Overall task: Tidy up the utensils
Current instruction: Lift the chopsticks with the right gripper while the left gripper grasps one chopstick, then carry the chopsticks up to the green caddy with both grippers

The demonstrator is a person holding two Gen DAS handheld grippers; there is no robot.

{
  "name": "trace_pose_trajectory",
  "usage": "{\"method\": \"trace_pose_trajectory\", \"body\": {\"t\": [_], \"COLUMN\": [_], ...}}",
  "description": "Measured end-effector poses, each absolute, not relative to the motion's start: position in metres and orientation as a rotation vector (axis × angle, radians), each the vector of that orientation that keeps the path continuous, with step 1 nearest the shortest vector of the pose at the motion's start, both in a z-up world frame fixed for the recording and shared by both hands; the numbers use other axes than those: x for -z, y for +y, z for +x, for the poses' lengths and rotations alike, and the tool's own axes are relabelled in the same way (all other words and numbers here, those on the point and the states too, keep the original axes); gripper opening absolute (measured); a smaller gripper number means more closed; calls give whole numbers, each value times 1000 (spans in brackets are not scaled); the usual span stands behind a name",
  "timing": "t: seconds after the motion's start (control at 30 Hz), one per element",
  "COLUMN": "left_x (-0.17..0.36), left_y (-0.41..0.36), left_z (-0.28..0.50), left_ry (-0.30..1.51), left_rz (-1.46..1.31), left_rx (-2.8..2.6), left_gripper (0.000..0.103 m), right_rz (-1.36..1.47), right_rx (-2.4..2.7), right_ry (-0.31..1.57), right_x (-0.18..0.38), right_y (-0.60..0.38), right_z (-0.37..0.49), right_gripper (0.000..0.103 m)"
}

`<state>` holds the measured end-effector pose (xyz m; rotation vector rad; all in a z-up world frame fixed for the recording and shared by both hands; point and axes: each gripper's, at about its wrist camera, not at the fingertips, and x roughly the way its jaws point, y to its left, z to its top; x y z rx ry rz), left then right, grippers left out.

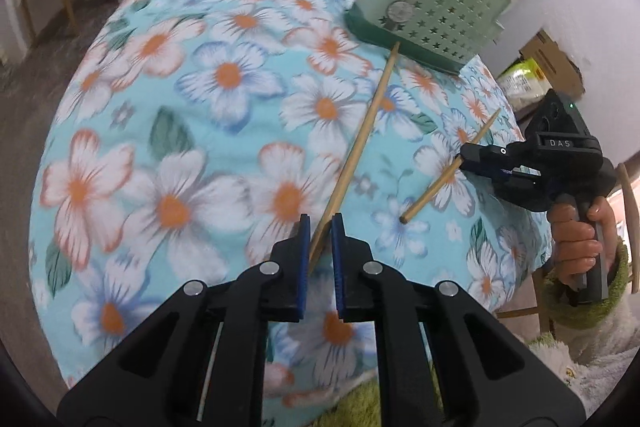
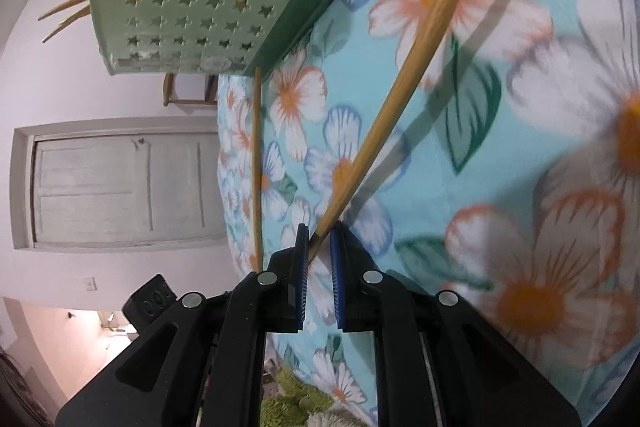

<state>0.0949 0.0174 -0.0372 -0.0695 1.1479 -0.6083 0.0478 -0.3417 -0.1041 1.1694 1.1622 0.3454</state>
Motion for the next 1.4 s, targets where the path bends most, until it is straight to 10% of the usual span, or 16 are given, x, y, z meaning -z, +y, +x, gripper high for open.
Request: {"method": "trace_pose_trajectory", "body": {"t": [0.7,1.4], "left_x": [15,44], "left_y": [-21,-127], "left_z": [133,207], "left_ry": [1096,1168], "left_rz": [-44,63], "left_rx": [717,762], "left_gripper": [29,23], "right_rz": [1312,1250], "right_rx": [-258,3], "right_ry": [1108,947], "right_x": [110,88], "right_y": [-379,-446], "right_z": [2,4], "right_gripper": [17,28]}}
